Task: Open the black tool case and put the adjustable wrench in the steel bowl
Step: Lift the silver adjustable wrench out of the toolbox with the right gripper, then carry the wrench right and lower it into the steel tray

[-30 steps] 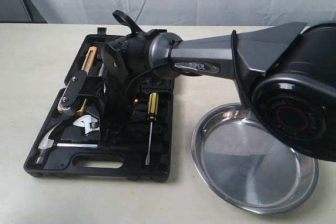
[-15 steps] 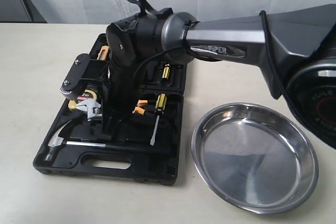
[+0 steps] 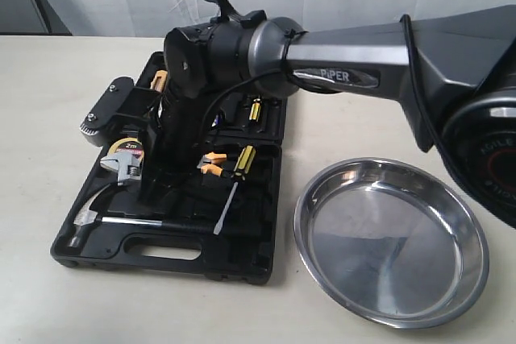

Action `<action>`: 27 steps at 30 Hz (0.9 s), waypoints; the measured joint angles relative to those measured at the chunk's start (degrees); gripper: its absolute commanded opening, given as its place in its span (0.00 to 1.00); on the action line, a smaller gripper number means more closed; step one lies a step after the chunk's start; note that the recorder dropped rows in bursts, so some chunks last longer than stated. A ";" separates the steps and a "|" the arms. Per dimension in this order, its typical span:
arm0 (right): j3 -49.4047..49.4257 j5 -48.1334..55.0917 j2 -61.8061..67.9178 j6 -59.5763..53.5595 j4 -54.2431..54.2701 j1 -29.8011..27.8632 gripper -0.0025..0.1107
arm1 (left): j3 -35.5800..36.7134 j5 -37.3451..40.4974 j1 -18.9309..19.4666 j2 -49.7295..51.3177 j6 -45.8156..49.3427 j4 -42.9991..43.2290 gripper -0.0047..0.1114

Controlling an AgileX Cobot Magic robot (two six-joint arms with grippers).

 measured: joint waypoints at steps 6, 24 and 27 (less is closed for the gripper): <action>0.00 0.77 -2.15 0.12 3.79 0.00 0.02 | 0.00 0.00 0.00 0.00 0.00 0.00 0.04; 0.00 6.60 -9.27 0.12 8.30 0.00 0.02 | 0.00 0.00 0.00 0.00 0.00 0.00 0.04; 0.00 8.29 -11.08 0.12 9.36 0.00 0.02 | 0.00 0.00 0.00 0.00 0.00 0.00 0.04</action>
